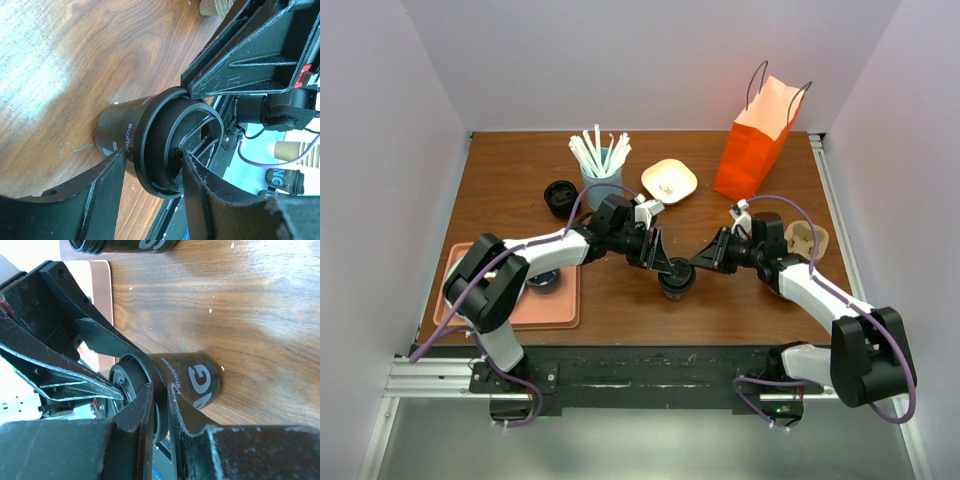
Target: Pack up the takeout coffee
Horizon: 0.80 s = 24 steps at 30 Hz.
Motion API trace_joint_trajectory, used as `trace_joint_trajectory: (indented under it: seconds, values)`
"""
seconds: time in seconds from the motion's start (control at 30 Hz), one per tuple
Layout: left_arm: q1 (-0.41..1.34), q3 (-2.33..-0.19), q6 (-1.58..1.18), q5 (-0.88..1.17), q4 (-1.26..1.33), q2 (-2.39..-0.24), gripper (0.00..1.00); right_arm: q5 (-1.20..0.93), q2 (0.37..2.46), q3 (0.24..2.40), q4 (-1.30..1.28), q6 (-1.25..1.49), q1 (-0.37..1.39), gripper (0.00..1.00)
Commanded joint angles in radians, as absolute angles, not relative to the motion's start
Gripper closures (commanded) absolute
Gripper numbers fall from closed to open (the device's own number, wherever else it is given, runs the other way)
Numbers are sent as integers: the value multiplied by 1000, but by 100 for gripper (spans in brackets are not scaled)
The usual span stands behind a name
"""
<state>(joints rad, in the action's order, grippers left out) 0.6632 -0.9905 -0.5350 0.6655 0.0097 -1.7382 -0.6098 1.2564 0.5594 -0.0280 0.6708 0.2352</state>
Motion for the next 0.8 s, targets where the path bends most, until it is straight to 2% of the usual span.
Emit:
trace_joint_trajectory:
  seconds: [0.0,0.2,0.33,0.5,0.77]
  values:
    - [669,-902,-419,440,-206,-1835,49,-330,1355,480,-322,595,250,84]
    - [669,-899,-419,451,-201,-1844,49,-356,1278,460,-302,623,252,84]
    - [669,-897,-433,456,-202,-1836,49,-416,1157,555,-325,646,255,73]
    - [669,-874,-469,477,-173,-1835,50,-454,1137,721,-399,626,253,63]
    - [669,-920,-388,537,-181,-1845,49,-520,1152,721,-399,552,252,55]
